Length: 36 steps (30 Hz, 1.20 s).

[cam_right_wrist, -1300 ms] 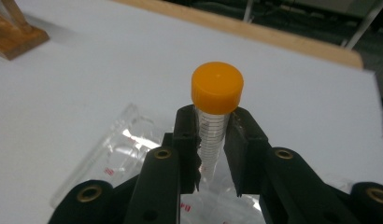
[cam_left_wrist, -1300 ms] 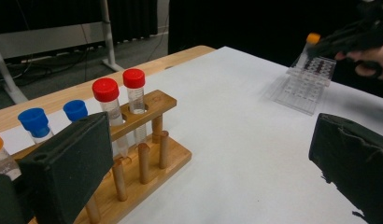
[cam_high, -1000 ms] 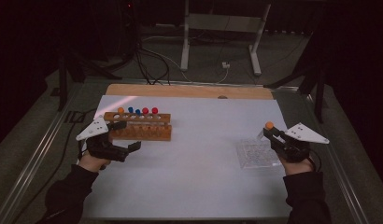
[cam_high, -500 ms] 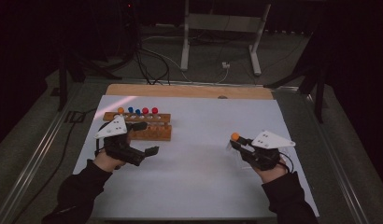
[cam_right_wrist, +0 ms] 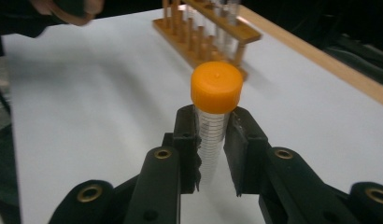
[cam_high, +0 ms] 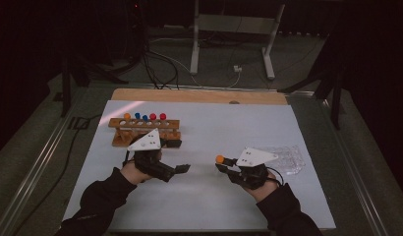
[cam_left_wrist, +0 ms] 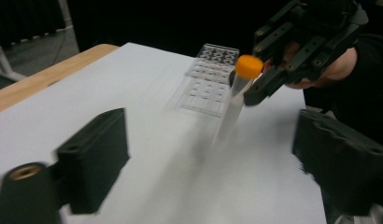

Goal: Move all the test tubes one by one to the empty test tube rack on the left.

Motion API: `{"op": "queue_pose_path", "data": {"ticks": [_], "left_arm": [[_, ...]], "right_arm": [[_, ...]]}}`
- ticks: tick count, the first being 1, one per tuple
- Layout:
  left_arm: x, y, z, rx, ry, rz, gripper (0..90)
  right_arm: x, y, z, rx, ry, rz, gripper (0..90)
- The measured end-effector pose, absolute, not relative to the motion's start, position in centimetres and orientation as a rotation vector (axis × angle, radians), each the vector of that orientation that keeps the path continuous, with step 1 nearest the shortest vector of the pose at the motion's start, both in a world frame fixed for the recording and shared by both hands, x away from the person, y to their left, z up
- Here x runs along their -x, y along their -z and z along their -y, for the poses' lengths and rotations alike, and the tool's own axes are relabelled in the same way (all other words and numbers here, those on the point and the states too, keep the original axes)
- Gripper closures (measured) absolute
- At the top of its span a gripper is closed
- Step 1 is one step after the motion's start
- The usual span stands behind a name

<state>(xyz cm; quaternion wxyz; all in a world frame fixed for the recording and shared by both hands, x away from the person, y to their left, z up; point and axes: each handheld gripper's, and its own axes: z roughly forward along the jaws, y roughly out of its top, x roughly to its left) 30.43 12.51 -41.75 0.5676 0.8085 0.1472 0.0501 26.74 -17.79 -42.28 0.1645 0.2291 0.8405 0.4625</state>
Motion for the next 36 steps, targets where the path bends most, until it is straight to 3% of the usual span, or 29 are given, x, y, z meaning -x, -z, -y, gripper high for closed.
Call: {"op": "queue_pose_path", "data": {"ticks": [2, 19, 26, 36], "left_arm": [[-30.2, 42.0, -11.7, -1.920, -0.105, -0.321, 18.1], [-29.7, 42.7, -8.0, -1.938, -0.079, -0.207, 60.1], [-29.7, 42.8, -7.5, -1.938, -0.090, -0.190, 70.1], [-29.6, 42.2, -7.6, -1.949, -0.106, -0.179, 71.4]], "right_arm": [[-26.7, 42.5, 17.2, -0.641, -1.314, -2.418, 75.0], [-26.1, 43.0, 15.4, -0.586, -1.324, -2.486, 74.9], [-26.1, 43.1, 15.4, -0.596, -1.326, -2.484, 74.9], [-25.9, 42.9, 15.5, -0.602, -1.362, -2.461, 70.5]]}}
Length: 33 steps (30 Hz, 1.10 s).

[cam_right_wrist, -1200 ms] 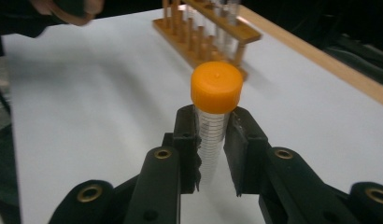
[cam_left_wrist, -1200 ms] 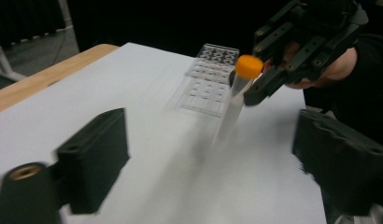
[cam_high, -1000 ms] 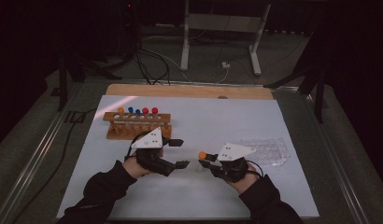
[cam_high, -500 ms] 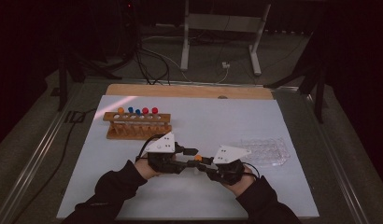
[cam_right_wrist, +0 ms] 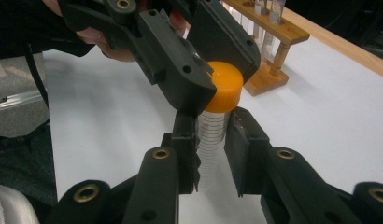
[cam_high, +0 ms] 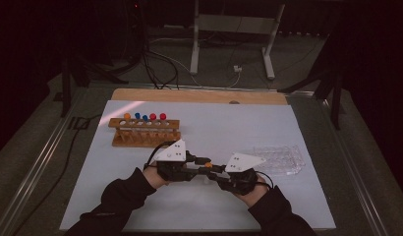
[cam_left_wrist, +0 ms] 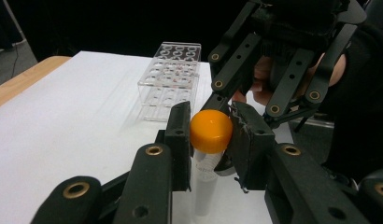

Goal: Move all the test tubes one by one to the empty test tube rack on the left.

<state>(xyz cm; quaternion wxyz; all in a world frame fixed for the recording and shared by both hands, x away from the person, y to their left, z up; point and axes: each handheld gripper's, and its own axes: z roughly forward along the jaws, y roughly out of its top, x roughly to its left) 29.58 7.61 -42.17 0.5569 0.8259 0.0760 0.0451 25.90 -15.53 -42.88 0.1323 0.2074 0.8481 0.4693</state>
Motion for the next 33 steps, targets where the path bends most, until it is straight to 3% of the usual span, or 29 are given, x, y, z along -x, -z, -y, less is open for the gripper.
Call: {"op": "queue_pose_path", "data": {"ticks": [4, 16, 33], "left_arm": [[-29.8, 41.7, -8.3, -1.949, -0.125, -0.203, 71.5], [-30.9, 38.3, -13.5, -1.875, -0.281, -0.337, 71.6], [-34.1, 34.3, -24.4, -1.733, -0.580, -0.677, 71.7]], "right_arm": [[-25.7, 42.6, 16.0, -0.610, -1.400, -2.410, 50.9], [-25.8, 41.8, 18.6, -0.712, -1.461, -2.304, 3.9], [-25.9, 42.0, 18.9, -0.742, -1.489, -2.233, 0.0]]}}
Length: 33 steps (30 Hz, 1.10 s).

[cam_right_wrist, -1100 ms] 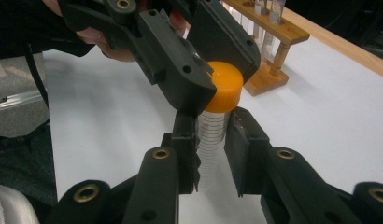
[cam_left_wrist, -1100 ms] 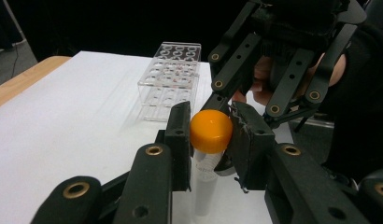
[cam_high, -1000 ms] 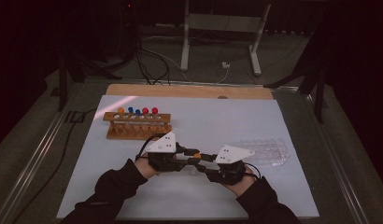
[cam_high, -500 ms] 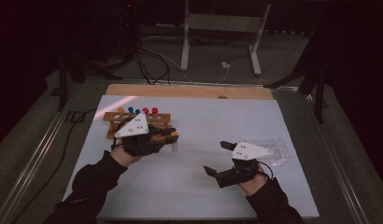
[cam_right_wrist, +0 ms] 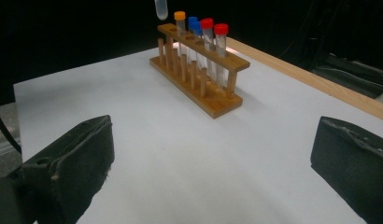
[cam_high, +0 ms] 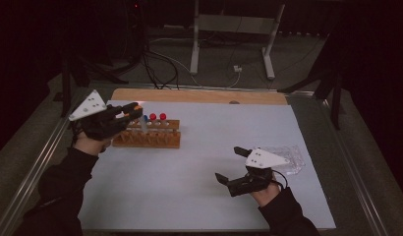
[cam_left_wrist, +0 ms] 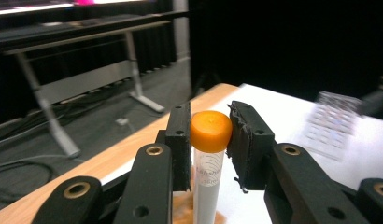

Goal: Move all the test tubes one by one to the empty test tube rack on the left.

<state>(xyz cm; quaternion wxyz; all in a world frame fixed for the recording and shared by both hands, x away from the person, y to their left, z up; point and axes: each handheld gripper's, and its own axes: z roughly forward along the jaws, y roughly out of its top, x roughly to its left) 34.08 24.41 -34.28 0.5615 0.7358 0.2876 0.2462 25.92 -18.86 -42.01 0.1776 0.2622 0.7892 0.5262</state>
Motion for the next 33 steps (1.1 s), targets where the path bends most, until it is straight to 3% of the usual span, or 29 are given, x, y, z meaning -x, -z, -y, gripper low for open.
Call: {"op": "queue_pose_path", "data": {"ticks": [9, 15, 33], "left_arm": [[-36.1, 34.9, -28.8, -1.670, -0.714, -0.846, 71.7], [-37.6, 37.0, -30.4, -1.603, -0.719, -0.943, 71.7], [-39.1, 42.4, -29.5, -1.671, -0.742, -1.036, 71.6]], "right_arm": [[-26.0, 42.1, 18.9, -0.743, -1.477, -2.231, 0.0], [-26.0, 42.1, 18.9, -0.736, -1.478, -2.238, 0.0], [-25.9, 42.1, 19.2, -0.740, -1.483, -2.242, 0.0]]}}
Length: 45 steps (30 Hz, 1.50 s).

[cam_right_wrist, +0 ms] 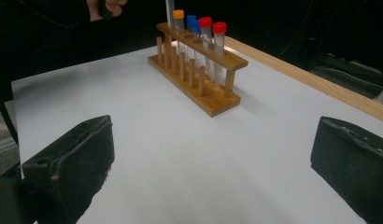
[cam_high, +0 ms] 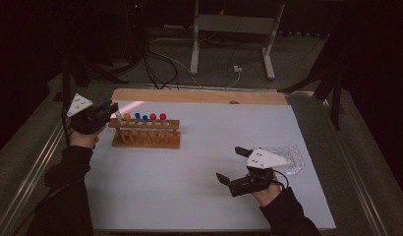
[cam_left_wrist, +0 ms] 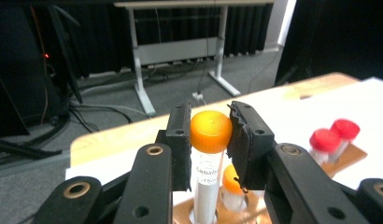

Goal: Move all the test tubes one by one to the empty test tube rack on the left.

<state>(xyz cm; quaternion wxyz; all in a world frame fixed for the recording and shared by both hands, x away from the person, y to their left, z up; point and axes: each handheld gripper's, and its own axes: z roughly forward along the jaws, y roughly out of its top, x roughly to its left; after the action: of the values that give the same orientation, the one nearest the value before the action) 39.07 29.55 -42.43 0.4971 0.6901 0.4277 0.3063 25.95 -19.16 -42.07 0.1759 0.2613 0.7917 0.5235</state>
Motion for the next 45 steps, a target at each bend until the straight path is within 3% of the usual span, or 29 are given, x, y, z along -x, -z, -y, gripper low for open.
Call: {"op": "queue_pose_path", "data": {"ticks": [17, 29, 35, 45], "left_arm": [[-39.1, 45.7, -29.0, -1.738, -0.733, -1.089, 71.4], [-39.4, 45.3, -28.9, -1.763, -0.692, -1.108, 70.2], [-38.3, 43.8, -29.7, -1.711, -0.656, -1.074, 36.9], [-35.1, 41.4, -28.3, -1.747, -0.503, -0.906, 5.8]], "right_arm": [[-26.0, 42.0, 19.4, -0.745, -1.507, -2.239, 0.0], [-26.0, 42.0, 19.4, -0.751, -1.501, -2.239, 0.0], [-26.0, 42.0, 19.5, -0.748, -1.496, -2.238, 0.0], [-26.1, 41.9, 19.7, -0.761, -1.498, -2.227, 0.0]]}}
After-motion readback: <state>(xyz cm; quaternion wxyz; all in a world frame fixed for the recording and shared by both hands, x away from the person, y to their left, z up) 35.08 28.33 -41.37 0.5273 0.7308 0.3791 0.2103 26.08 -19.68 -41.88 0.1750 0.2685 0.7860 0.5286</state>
